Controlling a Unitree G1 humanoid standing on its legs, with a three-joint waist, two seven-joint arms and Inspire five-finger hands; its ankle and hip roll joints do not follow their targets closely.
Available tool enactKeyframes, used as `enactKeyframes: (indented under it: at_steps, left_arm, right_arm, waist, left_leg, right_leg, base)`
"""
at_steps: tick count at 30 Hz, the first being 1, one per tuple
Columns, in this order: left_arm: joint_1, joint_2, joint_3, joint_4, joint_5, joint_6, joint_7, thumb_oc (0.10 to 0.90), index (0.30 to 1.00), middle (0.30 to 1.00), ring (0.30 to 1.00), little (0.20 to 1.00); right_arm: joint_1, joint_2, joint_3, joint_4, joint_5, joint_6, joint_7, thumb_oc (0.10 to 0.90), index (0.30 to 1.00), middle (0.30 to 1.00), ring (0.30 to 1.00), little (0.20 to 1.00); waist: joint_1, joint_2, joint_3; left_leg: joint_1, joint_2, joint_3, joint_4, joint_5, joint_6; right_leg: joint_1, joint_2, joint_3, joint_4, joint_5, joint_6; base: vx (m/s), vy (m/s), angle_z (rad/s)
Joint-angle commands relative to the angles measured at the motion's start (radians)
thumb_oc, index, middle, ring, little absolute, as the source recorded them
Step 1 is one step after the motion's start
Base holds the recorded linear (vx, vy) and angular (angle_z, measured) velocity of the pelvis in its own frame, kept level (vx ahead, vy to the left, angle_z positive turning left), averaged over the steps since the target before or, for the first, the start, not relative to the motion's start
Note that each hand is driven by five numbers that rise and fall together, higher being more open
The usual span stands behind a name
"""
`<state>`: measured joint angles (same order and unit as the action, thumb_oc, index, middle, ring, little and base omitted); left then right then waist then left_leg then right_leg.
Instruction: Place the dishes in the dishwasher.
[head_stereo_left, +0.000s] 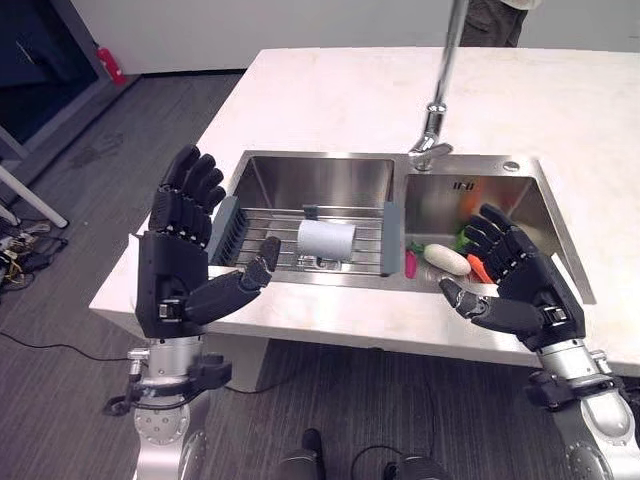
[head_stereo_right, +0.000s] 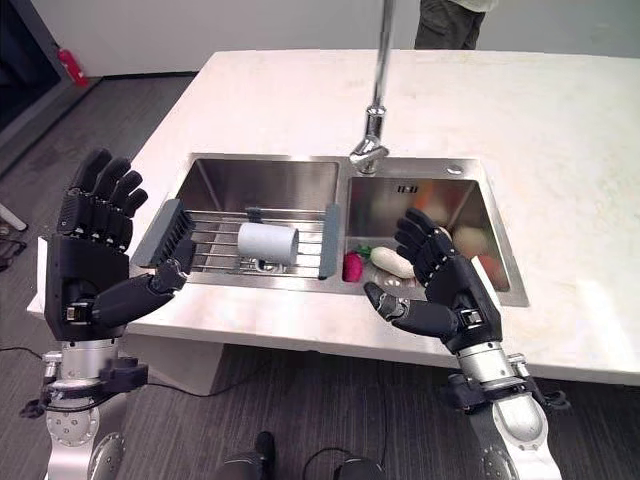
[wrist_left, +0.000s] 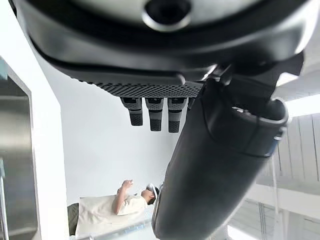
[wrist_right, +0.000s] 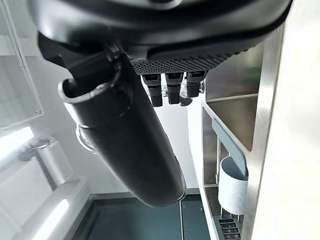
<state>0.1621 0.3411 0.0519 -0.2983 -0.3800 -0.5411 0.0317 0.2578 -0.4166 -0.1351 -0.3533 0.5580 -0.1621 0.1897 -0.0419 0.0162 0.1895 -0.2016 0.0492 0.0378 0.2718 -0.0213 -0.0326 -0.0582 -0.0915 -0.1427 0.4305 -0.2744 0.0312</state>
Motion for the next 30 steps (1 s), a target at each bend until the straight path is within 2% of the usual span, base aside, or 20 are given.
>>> enactKeyframes:
  at_steps: [1,6,11,12,14,15,16,18,19,20,21,22,24,27,30]
  left_arm:
    - [-0.079,0.062,0.074,-0.098,-0.028,-0.070,-0.003,0.800,0.900,0.900,0.900,0.900]
    - [-0.095,0.075,0.076,-0.094,0.005,-0.053,0.023,0.800,0.900,0.900,0.900,0.900]
    - [-0.108,0.073,0.069,-0.088,0.022,-0.034,0.009,0.800,0.900,0.900,0.900,0.900]
    - [-0.105,0.075,0.056,-0.092,0.052,-0.020,-0.004,0.800,0.900,0.900,0.900,0.900]
    - [-0.103,0.073,0.052,-0.092,0.044,-0.010,0.004,0.800,0.900,0.900,0.900,0.900]
    - [-0.105,0.063,0.056,-0.080,0.002,-0.002,-0.009,0.800,0.900,0.900,0.900,0.900]
    - [-0.106,0.062,0.055,-0.078,0.005,-0.003,-0.008,0.800,0.900,0.900,0.900,0.900]
    - [-0.120,0.059,0.044,-0.074,0.043,0.003,0.012,0.800,0.900,0.900,0.900,0.900]
    - [-0.131,0.065,0.041,-0.071,0.060,0.019,0.012,0.800,0.900,0.900,0.900,0.900]
    - [-0.142,0.070,0.040,-0.069,0.066,0.034,0.004,0.800,0.900,0.900,0.900,0.900]
    - [-0.150,0.086,0.039,-0.068,0.083,0.040,0.010,0.800,0.900,0.900,0.900,0.900]
    - [-0.143,0.092,0.038,-0.069,0.104,0.038,0.020,0.800,0.900,0.900,0.900,0.900]
    - [-0.136,0.100,0.031,-0.082,0.108,0.077,0.011,0.800,0.900,0.900,0.900,0.900]
    - [-0.130,0.120,0.009,-0.085,0.122,0.151,-0.042,0.800,0.900,0.900,0.900,0.900]
    - [-0.140,0.144,0.019,-0.083,0.121,0.136,-0.073,0.800,0.900,0.900,0.900,0.900]
  right_arm:
    - [-0.112,0.007,-0.023,-0.107,0.026,-0.092,0.002,0.800,0.900,0.900,0.900,0.900]
    - [-0.136,0.022,-0.007,-0.090,-0.010,-0.093,-0.015,0.800,0.900,0.900,0.900,0.900]
    - [-0.146,0.037,0.002,-0.082,-0.025,-0.093,-0.031,0.800,0.900,0.900,0.900,0.900]
    - [-0.143,0.039,-0.001,-0.078,-0.024,-0.088,-0.031,0.800,0.900,0.900,0.900,0.900]
    - [-0.139,0.041,-0.002,-0.074,-0.033,-0.084,-0.026,0.800,0.900,0.900,0.900,0.900]
    - [-0.131,0.050,0.004,-0.071,-0.033,-0.074,-0.014,0.800,0.900,0.900,0.900,0.900]
    - [-0.131,0.051,0.005,-0.070,-0.033,-0.072,-0.012,0.800,0.900,0.900,0.900,0.900]
    - [-0.125,0.053,0.013,-0.067,-0.046,-0.063,-0.009,0.800,0.900,0.900,0.900,0.900]
    - [-0.126,0.041,0.007,-0.063,-0.033,-0.065,-0.006,0.800,0.900,0.900,0.900,0.900]
    - [-0.129,0.028,-0.003,-0.059,-0.014,-0.069,0.000,0.800,0.900,0.900,0.900,0.900]
    - [-0.135,0.020,-0.009,-0.055,-0.001,-0.079,0.008,0.800,0.900,0.900,0.900,0.900]
    - [-0.151,0.007,-0.009,-0.054,0.009,-0.074,0.011,0.800,0.900,0.900,0.900,0.900]
    - [-0.173,-0.007,-0.008,-0.063,0.012,-0.053,0.003,0.800,0.900,0.900,0.900,0.900]
    - [-0.206,-0.025,0.010,-0.066,0.008,-0.024,-0.020,0.800,0.900,0.900,0.900,0.900]
    - [-0.214,-0.035,0.011,-0.065,0.013,-0.001,-0.039,0.800,0.900,0.900,0.900,0.900]
  waist:
    - [0.016,-0.011,-0.068]
    - [0.032,-0.013,-0.072]
    - [0.034,-0.014,-0.076]
    - [0.026,-0.008,-0.076]
    - [0.019,0.000,-0.074]
    - [0.008,0.000,-0.071]
    - [0.007,-0.001,-0.071]
    - [0.000,-0.008,-0.070]
    - [0.000,-0.009,-0.069]
    - [0.002,-0.018,-0.063]
    - [-0.001,-0.027,-0.053]
    - [0.000,-0.025,-0.051]
    - [0.003,-0.026,-0.052]
    - [0.008,-0.021,-0.070]
    - [0.002,-0.012,-0.078]
  left_leg:
    - [0.060,-0.005,0.025,0.028,-0.208,0.013]
    - [0.070,-0.034,0.031,0.028,-0.221,0.051]
    - [0.074,-0.053,0.021,0.028,-0.235,0.074]
    - [0.084,-0.065,0.005,0.028,-0.244,0.088]
    - [0.083,-0.073,-0.015,0.028,-0.243,0.096]
    - [0.087,-0.081,-0.027,0.028,-0.249,0.101]
    - [0.087,-0.082,-0.028,0.028,-0.249,0.101]
    - [0.089,-0.084,-0.036,0.028,-0.250,0.097]
    - [0.090,-0.078,-0.036,0.028,-0.250,0.087]
    - [0.091,-0.084,-0.028,0.028,-0.252,0.083]
    - [0.095,-0.088,-0.009,0.028,-0.259,0.081]
    - [0.097,-0.079,0.000,0.028,-0.261,0.078]
    - [0.103,-0.081,0.005,0.028,-0.270,0.080]
    - [0.114,-0.072,0.023,0.028,-0.276,0.075]
    - [0.121,-0.067,0.030,0.028,-0.279,0.074]
  right_leg:
    - [0.021,0.004,-0.020,-0.131,-0.010,0.046]
    - [0.039,-0.025,-0.033,-0.131,0.008,0.069]
    - [0.059,-0.025,-0.051,-0.131,0.063,0.085]
    - [0.084,-0.001,-0.039,-0.131,0.121,0.084]
    - [0.049,0.019,-0.024,-0.049,0.157,0.084]
    - [-0.003,0.042,0.008,0.063,0.157,0.083]
    - [-0.007,0.044,0.011,0.067,0.155,0.082]
    - [-0.011,0.054,0.009,0.002,0.139,0.074]
    - [0.013,0.056,-0.011,-0.114,0.113,0.063]
    - [-0.005,0.034,-0.019,-0.131,0.081,0.061]
    - [-0.051,-0.001,-0.013,-0.131,0.091,0.073]
    - [-0.060,-0.012,-0.010,-0.131,0.088,0.079]
    - [-0.071,-0.005,0.020,-0.131,0.075,0.081]
    - [-0.066,0.006,0.026,-0.131,0.059,0.076]
    - [-0.062,0.022,0.044,-0.131,0.048,0.072]
  base:
    - [0.14,0.204,0.08]
    - [0.11,0.228,0.07]
    - [0.09,0.180,-0.04]
    - [0.12,0.222,-0.07]
    - [0.12,0.237,0.06]
    - [0.09,0.150,0.19]
    - [0.08,0.103,0.21]
    - [0.04,-0.018,0.04]
    - [-0.02,-0.083,-0.04]
    - [-0.05,-0.139,-0.10]
    - [-0.08,-0.139,-0.05]
    - [-0.06,-0.177,-0.13]
    - [-0.02,-0.164,-0.23]
    - [0.02,-0.208,-0.18]
    - [0.02,-0.102,-0.24]
